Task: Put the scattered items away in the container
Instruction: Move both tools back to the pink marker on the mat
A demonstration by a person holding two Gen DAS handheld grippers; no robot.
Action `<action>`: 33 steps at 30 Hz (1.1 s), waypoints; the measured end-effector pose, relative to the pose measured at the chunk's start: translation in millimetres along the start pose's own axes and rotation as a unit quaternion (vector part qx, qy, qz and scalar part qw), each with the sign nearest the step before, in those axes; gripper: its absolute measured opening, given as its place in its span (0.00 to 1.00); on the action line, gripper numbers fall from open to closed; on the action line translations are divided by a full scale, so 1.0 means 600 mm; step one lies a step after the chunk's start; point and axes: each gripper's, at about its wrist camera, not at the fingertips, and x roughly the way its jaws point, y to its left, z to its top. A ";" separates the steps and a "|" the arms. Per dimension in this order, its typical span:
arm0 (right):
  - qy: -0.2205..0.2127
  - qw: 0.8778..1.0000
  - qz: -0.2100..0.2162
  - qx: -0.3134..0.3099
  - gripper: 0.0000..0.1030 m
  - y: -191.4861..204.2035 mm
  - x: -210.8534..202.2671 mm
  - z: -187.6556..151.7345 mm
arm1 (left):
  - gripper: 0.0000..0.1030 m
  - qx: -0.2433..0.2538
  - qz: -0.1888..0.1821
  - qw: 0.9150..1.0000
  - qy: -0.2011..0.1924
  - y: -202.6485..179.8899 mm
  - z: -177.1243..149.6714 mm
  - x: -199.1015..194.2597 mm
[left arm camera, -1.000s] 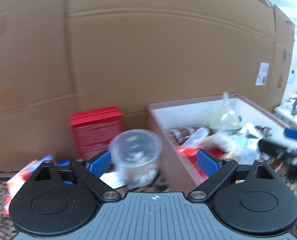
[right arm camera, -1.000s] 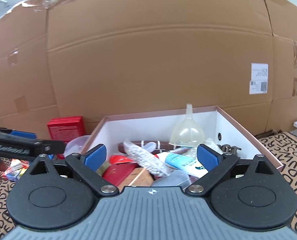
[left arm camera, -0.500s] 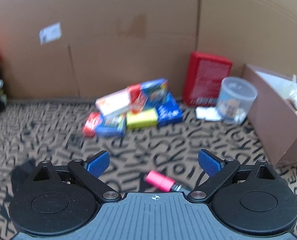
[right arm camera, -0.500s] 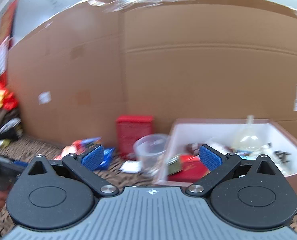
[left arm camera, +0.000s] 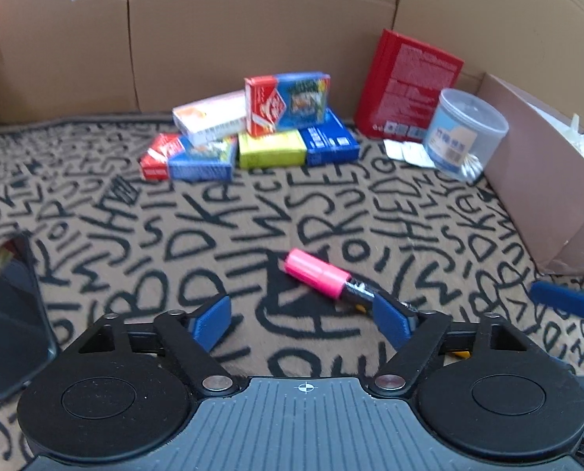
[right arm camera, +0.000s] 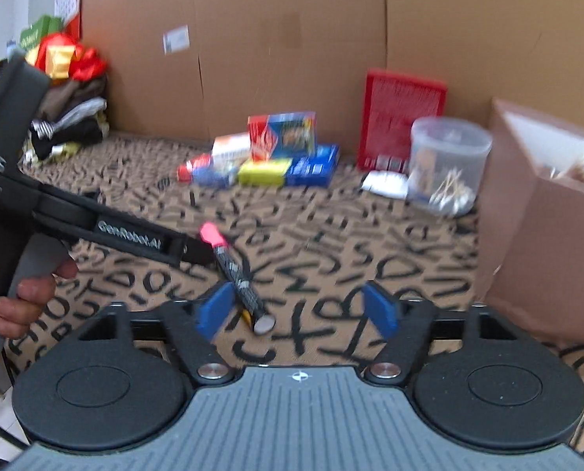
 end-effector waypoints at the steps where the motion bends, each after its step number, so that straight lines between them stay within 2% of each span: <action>1: 0.008 1.000 0.003 0.001 0.61 0.001 0.006 -0.003 | 0.80 -0.003 -0.003 1.000 0.002 0.001 -0.002 0.002; 4: 0.023 1.000 0.014 0.001 0.52 0.006 0.015 -0.012 | 0.79 -0.011 -0.013 1.000 0.010 0.004 -0.002 0.010; 6: 0.031 0.999 0.021 -0.003 0.38 0.010 0.018 -0.016 | 0.79 -0.013 -0.016 1.000 0.010 0.004 0.001 0.014; 7: 0.032 0.999 0.023 -0.007 0.36 0.013 0.018 -0.018 | 0.79 -0.014 -0.019 1.000 0.010 0.003 0.003 0.016; 9: 0.033 0.999 0.030 -0.019 0.24 0.021 0.017 -0.020 | 0.77 -0.013 -0.024 1.000 0.010 0.002 0.008 0.020; 10: 0.034 0.998 0.036 -0.025 0.22 0.025 0.016 -0.020 | 0.75 -0.011 -0.025 1.000 0.010 0.000 0.010 0.023; 14: 0.037 0.998 0.045 -0.038 0.22 0.034 0.013 -0.020 | 0.72 -0.004 -0.031 0.999 0.015 -0.008 0.022 0.032; 24: 0.036 0.999 0.026 -0.027 0.24 0.030 0.030 -0.009 | 0.76 0.001 -0.054 0.999 0.009 -0.027 0.051 0.041; 28: 0.033 0.999 0.026 -0.030 0.26 0.035 0.035 -0.009 | 0.71 0.003 -0.052 0.998 0.024 -0.036 0.053 0.071; 29: 0.032 0.999 0.026 -0.031 0.27 0.035 0.036 -0.009 | 0.67 0.006 -0.052 0.998 0.025 -0.038 0.054 0.075; 32: 0.029 0.999 0.026 -0.035 0.29 0.037 0.038 -0.010 | 0.32 0.021 -0.053 0.998 0.028 -0.049 0.058 0.080; 33: 0.029 0.999 0.027 -0.036 0.30 0.038 0.038 -0.010 | 0.30 0.023 -0.057 0.998 0.029 -0.052 0.058 0.079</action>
